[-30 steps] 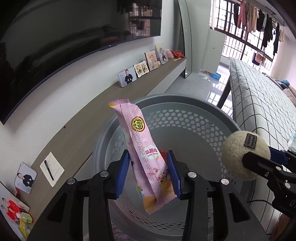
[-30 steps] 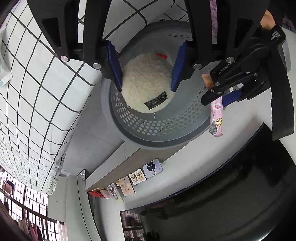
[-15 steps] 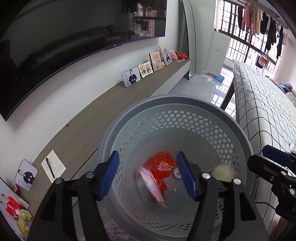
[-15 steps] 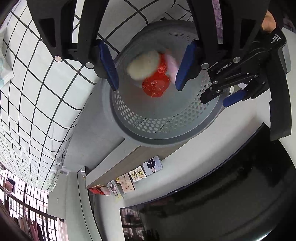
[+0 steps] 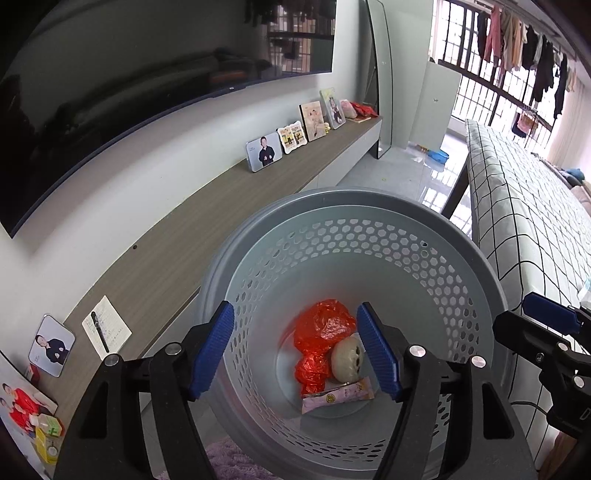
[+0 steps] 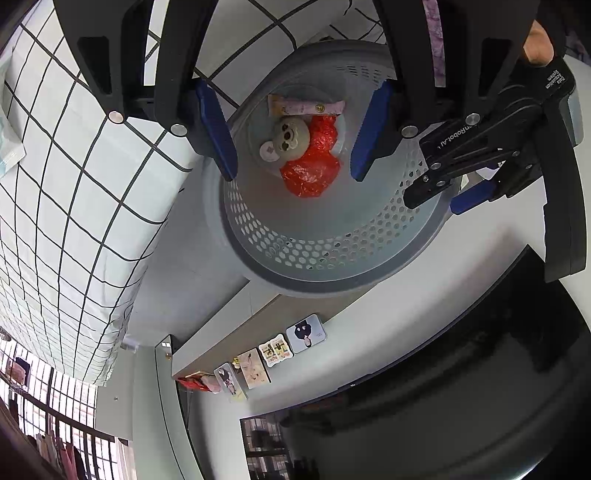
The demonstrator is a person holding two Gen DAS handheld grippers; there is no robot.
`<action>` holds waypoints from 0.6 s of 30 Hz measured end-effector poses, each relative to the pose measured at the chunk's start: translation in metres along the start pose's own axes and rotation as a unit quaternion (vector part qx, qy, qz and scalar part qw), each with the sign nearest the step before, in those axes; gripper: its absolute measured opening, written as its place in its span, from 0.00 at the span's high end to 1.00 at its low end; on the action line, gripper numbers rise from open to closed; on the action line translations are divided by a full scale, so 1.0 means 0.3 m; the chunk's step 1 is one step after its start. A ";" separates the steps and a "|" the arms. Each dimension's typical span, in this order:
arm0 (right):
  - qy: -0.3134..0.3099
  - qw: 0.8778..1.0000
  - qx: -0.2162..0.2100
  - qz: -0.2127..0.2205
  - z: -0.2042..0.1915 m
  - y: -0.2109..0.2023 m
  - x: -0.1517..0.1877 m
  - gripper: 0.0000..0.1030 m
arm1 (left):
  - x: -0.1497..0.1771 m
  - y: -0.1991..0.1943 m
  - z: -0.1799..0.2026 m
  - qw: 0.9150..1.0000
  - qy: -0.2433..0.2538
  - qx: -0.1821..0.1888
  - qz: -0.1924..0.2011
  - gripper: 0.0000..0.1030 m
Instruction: Collect trash
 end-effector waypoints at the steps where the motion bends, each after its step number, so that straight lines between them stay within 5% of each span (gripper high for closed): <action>1: 0.000 1.000 0.000 0.000 0.000 0.001 0.000 0.41 | 0.000 0.000 -0.001 1.000 0.000 0.000 0.000 0.34; 18: -0.001 1.000 0.003 -0.001 -0.003 0.000 0.005 0.41 | 0.002 0.004 -0.008 1.000 0.000 -0.006 -0.001 0.34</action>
Point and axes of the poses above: each gripper's, at about its wrist camera, not at the fingertips, and y roughly the way its jaws point, z to its right, x to its underside, the point moved 4 cm from there along y, roughly the way its jaws point, and after that the axes turned 12 degrees about y, right-handed, at the moved point
